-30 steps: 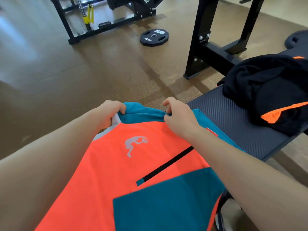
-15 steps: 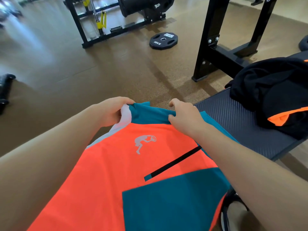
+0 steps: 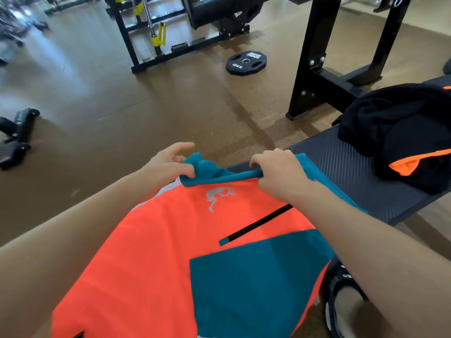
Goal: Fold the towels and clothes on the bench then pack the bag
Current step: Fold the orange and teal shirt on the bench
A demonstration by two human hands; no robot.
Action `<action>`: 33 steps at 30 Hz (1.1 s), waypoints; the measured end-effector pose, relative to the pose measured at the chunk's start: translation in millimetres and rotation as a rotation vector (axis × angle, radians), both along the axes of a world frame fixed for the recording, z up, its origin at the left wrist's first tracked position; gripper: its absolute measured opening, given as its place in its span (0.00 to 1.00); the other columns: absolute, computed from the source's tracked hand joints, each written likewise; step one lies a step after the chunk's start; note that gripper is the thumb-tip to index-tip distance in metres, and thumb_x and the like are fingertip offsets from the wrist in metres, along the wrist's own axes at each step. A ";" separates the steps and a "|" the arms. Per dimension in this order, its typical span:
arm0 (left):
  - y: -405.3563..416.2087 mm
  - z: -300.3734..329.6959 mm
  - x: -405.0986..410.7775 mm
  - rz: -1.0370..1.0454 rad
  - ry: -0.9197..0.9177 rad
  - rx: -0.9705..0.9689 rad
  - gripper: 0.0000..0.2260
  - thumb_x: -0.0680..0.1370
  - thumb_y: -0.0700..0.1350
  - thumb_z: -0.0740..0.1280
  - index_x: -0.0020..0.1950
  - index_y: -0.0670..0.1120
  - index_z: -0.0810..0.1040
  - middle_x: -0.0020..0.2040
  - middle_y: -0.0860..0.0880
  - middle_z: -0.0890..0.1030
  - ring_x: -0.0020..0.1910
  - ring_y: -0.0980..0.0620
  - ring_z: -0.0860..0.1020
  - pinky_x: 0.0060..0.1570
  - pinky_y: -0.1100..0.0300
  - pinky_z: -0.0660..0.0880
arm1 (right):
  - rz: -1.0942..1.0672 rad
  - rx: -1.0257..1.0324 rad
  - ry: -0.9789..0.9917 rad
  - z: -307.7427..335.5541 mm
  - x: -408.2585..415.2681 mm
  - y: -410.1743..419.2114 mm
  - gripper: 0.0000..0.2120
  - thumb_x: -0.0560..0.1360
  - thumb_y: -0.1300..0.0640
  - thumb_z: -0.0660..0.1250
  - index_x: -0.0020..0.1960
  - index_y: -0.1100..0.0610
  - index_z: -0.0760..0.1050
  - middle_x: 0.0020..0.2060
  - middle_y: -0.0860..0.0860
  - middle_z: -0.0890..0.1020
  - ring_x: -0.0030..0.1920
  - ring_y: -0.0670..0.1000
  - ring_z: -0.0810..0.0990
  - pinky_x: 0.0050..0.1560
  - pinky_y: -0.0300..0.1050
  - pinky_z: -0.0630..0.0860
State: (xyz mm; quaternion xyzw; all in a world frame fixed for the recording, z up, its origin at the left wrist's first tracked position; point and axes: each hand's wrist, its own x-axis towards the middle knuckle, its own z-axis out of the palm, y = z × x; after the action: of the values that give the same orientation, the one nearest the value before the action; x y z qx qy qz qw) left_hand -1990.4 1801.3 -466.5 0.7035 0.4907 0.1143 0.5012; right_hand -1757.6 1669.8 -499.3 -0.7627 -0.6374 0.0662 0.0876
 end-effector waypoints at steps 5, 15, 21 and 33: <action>-23.3 -3.6 -30.4 -0.441 0.323 0.440 0.10 0.64 0.51 0.66 0.44 0.53 0.75 0.42 0.51 0.78 0.42 0.51 0.77 0.48 0.47 0.77 | 0.022 -0.031 -0.101 -10.2 -5.2 -9.1 0.18 0.75 0.54 0.63 0.65 0.50 0.74 0.55 0.53 0.79 0.59 0.57 0.76 0.63 0.52 0.68; -36.8 -11.4 -56.6 -0.901 0.593 1.160 0.11 0.66 0.46 0.57 0.43 0.44 0.76 0.47 0.47 0.78 0.41 0.43 0.77 0.42 0.51 0.77 | -0.018 0.022 -0.142 -16.6 -9.3 -13.8 0.17 0.77 0.58 0.62 0.65 0.52 0.73 0.54 0.53 0.79 0.57 0.57 0.78 0.67 0.53 0.66; -55.5 -20.1 -58.5 -1.084 0.524 1.138 0.10 0.70 0.49 0.61 0.46 0.47 0.75 0.45 0.50 0.76 0.42 0.47 0.76 0.46 0.53 0.75 | 0.055 0.053 -0.184 -4.0 -8.3 -18.4 0.10 0.75 0.63 0.64 0.44 0.51 0.66 0.41 0.49 0.70 0.51 0.55 0.77 0.60 0.50 0.68; -24.0 -33.6 -12.6 -0.190 0.583 0.417 0.20 0.80 0.57 0.64 0.66 0.49 0.66 0.56 0.48 0.75 0.50 0.47 0.77 0.48 0.54 0.73 | -0.109 -0.153 0.142 15.6 -27.3 -25.4 0.16 0.78 0.61 0.61 0.64 0.53 0.73 0.58 0.56 0.73 0.57 0.58 0.75 0.54 0.51 0.74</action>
State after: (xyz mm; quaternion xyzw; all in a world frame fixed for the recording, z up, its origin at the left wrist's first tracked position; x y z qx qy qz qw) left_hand -2003.1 1777.4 -500.2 0.8360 0.5115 -0.0403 0.1946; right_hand -1785.0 1644.4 -483.7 -0.7940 -0.5803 0.1636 0.0775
